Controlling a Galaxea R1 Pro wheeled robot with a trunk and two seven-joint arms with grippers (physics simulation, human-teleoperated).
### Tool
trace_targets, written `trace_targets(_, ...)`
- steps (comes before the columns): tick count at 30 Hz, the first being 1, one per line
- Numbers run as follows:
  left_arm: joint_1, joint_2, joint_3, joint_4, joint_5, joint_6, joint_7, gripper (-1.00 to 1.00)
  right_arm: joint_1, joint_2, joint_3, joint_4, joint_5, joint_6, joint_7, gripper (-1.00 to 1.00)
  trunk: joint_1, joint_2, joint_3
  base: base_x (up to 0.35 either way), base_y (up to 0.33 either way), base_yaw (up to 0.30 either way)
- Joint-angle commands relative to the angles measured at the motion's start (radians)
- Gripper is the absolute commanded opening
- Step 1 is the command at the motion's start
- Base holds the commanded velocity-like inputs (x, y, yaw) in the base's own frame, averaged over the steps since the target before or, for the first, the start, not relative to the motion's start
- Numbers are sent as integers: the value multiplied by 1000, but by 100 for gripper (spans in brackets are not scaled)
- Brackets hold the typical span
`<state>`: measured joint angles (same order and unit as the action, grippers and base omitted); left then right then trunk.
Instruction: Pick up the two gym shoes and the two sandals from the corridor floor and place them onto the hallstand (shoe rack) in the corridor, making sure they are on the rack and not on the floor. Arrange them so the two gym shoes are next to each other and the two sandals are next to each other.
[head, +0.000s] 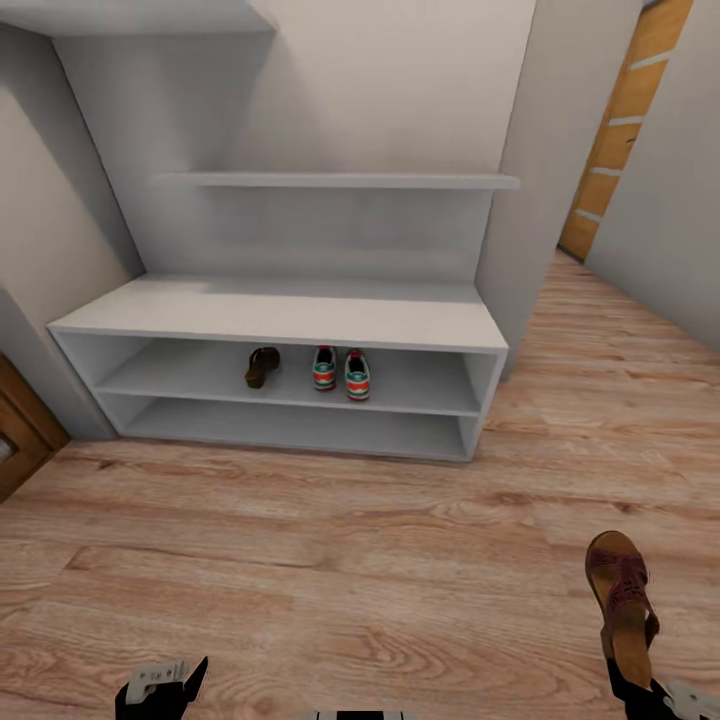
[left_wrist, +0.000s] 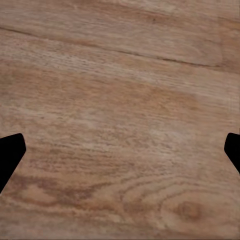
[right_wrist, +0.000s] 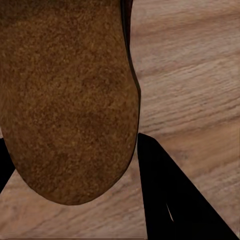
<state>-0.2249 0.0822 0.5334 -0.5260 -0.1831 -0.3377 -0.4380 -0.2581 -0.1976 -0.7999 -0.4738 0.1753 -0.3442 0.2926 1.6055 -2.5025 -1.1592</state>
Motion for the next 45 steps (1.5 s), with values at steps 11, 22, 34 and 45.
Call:
trace_targets(11, -2, -1, 8, 1, -11, -6, -7, 100, -1, 0, -9, 0, 6, -2, 6, -100, 0, 0, -1, 82, 325, 0)
trace_targets(22, -1, -1, 8, 1, -12, -6, -8, 100, -1, 0, -9, 0, 6, -2, 6, -100, 0, 0, -1, 35, 330, 0)
trace_targets(34, -1, -1, 8, 1, -12, -6, -8, 100, -1, 0, -9, 0, 6, -2, 6, -100, 0, 0, -1, 1, 333, 0)
trace_targets(45, -2, -1, 8, 1, -12, -6, -8, 100, -1, 0, -9, 0, 6, -2, 6, -100, 0, 0, -1, 0, 337, 0)
